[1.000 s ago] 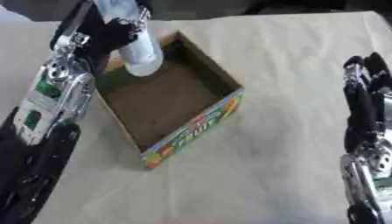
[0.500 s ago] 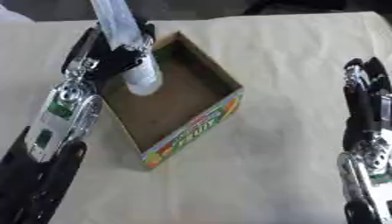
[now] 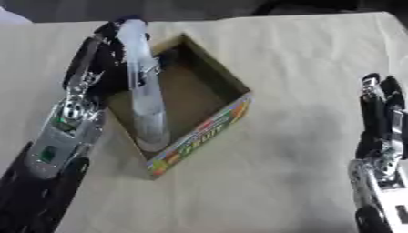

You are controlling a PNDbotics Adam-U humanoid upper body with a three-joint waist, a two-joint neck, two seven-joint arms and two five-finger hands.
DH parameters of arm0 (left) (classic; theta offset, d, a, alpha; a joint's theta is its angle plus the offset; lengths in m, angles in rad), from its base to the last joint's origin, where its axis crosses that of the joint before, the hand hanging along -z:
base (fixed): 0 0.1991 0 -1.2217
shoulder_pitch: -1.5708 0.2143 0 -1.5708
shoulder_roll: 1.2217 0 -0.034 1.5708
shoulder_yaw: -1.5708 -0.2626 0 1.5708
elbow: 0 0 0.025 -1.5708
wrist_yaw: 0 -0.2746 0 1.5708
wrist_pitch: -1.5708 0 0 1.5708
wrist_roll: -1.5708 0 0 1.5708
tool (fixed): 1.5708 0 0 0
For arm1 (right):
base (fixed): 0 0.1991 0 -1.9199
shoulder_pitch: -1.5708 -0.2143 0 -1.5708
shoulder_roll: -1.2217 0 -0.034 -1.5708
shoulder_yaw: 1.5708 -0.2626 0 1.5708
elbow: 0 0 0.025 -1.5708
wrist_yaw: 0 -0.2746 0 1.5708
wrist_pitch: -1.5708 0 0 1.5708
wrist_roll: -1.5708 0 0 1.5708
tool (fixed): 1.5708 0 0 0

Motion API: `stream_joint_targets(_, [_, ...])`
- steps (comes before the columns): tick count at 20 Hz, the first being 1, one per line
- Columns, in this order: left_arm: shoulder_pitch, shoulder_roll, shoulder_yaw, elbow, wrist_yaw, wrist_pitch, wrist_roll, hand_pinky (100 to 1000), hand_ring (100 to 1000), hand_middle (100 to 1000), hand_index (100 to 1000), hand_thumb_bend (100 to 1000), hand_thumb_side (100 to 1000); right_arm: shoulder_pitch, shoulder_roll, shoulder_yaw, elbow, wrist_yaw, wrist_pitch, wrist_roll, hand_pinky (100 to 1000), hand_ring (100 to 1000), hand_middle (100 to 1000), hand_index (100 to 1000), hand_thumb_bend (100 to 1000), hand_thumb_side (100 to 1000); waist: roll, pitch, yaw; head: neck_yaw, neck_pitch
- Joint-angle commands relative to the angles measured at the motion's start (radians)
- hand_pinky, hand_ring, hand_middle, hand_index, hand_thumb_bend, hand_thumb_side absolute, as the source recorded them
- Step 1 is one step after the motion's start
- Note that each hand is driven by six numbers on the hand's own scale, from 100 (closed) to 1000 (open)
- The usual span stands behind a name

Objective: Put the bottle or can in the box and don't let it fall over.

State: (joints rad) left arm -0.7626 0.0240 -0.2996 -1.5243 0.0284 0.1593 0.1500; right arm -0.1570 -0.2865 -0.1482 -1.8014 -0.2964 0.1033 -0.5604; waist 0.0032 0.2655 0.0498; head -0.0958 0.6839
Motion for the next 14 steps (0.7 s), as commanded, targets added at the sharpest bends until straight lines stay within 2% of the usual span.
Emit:
stream_joint_targets(1, [-0.010,-0.001,-0.001,-0.019,-0.022,-0.022,-0.002,1000,778,849,739,943,167,-0.003,-0.019,-0.012,-0.009,-0.009,-0.006,-0.008,1000,1000,1000,1000,100,596,-0.005,-0.020,-0.001,-0.004,-0.002])
stream_joint_targets(9, [-0.007,0.008,0.006,-0.023,-0.040,-0.023,-0.013,1000,777,848,740,954,174,0.005,-0.019,-0.016,-0.012,-0.030,-0.007,-0.025,1000,1000,1000,1000,100,622,-0.009,-0.025,0.005,-0.005,0.001])
stream_joint_targets(10, [-0.006,0.011,0.007,-0.026,-0.038,-0.020,-0.016,1000,777,848,739,880,275,0.006,-0.019,-0.016,-0.012,-0.031,-0.007,-0.027,1000,1000,1000,1000,100,639,-0.009,-0.026,0.006,-0.005,0.002])
stream_joint_targets(11, [-0.005,0.017,0.008,-0.030,-0.035,-0.015,-0.019,1000,777,848,739,953,179,0.009,-0.020,-0.017,-0.012,-0.031,-0.007,-0.028,1000,1000,1000,1000,100,621,-0.008,-0.028,0.008,-0.008,0.004])
stream_joint_targets(14, [0.000,0.049,0.012,-0.056,-0.015,0.003,-0.031,1000,777,847,740,952,196,0.018,-0.025,-0.019,-0.013,-0.031,-0.006,-0.032,1000,1000,1000,1000,100,620,-0.004,-0.036,0.019,-0.015,0.010])
